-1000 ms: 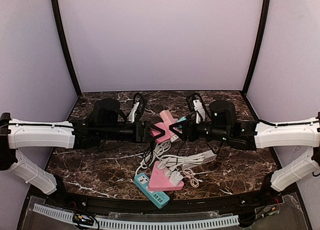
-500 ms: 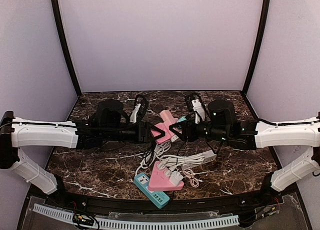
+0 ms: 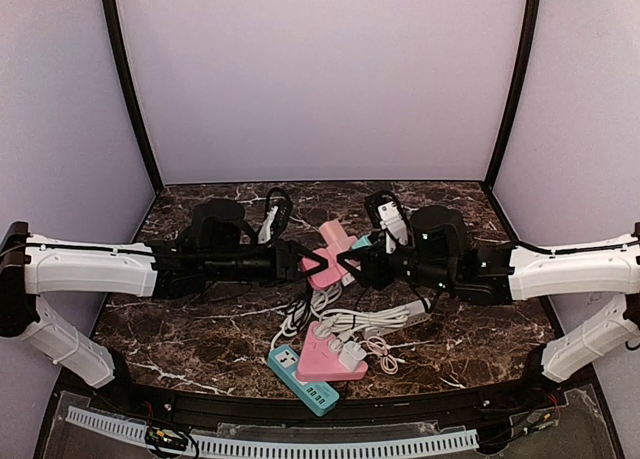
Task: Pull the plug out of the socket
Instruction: Remove the plug from the socket, then place the plug at the center of the board.
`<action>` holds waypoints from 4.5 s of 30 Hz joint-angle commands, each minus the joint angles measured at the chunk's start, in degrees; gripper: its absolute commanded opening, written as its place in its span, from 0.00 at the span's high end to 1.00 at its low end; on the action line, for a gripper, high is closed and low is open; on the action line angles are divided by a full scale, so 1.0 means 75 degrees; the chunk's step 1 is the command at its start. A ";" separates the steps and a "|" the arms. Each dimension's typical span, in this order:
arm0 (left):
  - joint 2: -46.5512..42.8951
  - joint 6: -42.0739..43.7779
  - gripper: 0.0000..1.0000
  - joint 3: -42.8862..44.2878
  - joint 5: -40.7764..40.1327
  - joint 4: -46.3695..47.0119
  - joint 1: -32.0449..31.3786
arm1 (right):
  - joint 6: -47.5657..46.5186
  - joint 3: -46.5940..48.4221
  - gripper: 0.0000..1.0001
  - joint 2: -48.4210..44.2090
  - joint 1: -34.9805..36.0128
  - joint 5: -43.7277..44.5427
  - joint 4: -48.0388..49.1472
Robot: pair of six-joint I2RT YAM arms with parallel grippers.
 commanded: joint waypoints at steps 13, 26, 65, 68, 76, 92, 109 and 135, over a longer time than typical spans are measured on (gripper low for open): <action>0.0279 -0.0809 0.86 -0.0419 0.0220 0.0734 0.0162 | -0.1281 0.0014 1.00 -0.0179 0.0487 0.1576 0.1398; 0.0091 -0.0608 0.99 -0.0534 0.0389 0.1020 0.0198 | -0.1023 -0.0056 1.00 -0.0056 0.0511 0.2220 0.1640; -0.0338 0.0068 0.99 -0.0738 0.0482 0.0313 0.0617 | 0.0416 0.0425 1.00 0.0739 0.0514 0.2117 0.1146; -0.0362 0.0064 0.99 -0.0816 0.0308 0.0359 0.0623 | 0.0658 0.0731 1.00 0.0975 0.0514 0.2385 0.0733; -0.0543 0.0241 0.99 -0.0875 0.0195 0.0323 0.0618 | 0.0401 0.1175 1.00 0.1161 0.0515 0.2388 0.0522; -0.0359 0.0309 0.99 -0.0872 0.0765 0.0428 0.0829 | -0.1743 -0.0021 1.00 0.0061 0.0515 0.1002 0.1940; -0.0227 0.0180 0.99 -0.1090 0.0935 0.1047 0.0839 | -0.0714 0.0379 1.00 0.0344 0.0498 0.2662 0.0828; -0.1105 0.4124 0.99 0.0760 0.0827 -0.5474 0.4259 | -0.0481 0.0240 1.00 -0.0493 0.0249 0.2203 0.0412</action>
